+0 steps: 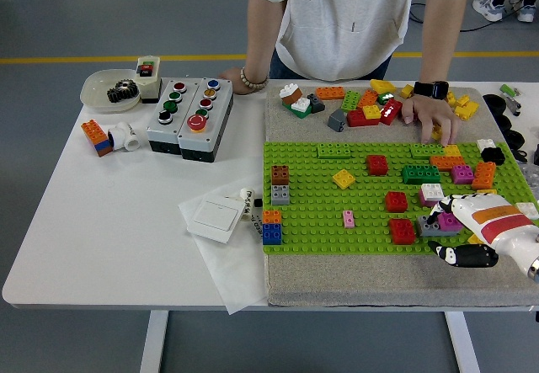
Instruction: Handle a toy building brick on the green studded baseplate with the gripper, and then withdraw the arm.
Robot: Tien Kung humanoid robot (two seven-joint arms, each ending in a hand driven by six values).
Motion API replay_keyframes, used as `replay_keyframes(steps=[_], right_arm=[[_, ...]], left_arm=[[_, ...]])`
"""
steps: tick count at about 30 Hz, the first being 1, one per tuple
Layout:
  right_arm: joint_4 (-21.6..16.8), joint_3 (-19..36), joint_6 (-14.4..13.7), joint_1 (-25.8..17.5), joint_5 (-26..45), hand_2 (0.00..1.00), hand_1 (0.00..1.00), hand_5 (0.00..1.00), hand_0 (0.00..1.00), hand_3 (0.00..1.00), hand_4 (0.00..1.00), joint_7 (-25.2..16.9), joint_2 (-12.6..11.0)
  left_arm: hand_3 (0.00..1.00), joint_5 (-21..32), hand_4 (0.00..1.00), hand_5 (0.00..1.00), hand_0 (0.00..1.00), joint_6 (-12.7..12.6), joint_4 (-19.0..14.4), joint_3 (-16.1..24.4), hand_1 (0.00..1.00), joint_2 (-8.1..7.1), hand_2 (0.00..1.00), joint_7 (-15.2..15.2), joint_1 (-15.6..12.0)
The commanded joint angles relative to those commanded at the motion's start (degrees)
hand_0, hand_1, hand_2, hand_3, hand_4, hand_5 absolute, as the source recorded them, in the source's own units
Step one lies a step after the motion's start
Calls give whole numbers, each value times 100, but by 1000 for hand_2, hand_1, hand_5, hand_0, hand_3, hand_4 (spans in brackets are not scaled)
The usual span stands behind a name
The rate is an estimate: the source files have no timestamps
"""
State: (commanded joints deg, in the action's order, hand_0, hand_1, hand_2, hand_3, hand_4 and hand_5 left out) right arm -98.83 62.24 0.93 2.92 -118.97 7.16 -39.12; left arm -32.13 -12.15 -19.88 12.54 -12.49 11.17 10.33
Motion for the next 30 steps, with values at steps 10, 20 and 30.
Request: replay_keyframes(steps=[10,20,30], right_arm=[[118,-59,8,62,36,733,688,315,693,582,700,-3,37],[214,-110,4,132,126,733,689,314,695,580,701,-7,46],[274,-148,67,161,153,732,690,314,695,580,700,5,52]], left_arm=[[600,61,622,647,732,-10,-1,-33,748,-9,773,-22,16],[600,100,622,647,731,-15,-5,-52,748,-16,774,-36,31],[600,120,621,645,731,-17,-6,-64,747,-21,772,-42,39]])
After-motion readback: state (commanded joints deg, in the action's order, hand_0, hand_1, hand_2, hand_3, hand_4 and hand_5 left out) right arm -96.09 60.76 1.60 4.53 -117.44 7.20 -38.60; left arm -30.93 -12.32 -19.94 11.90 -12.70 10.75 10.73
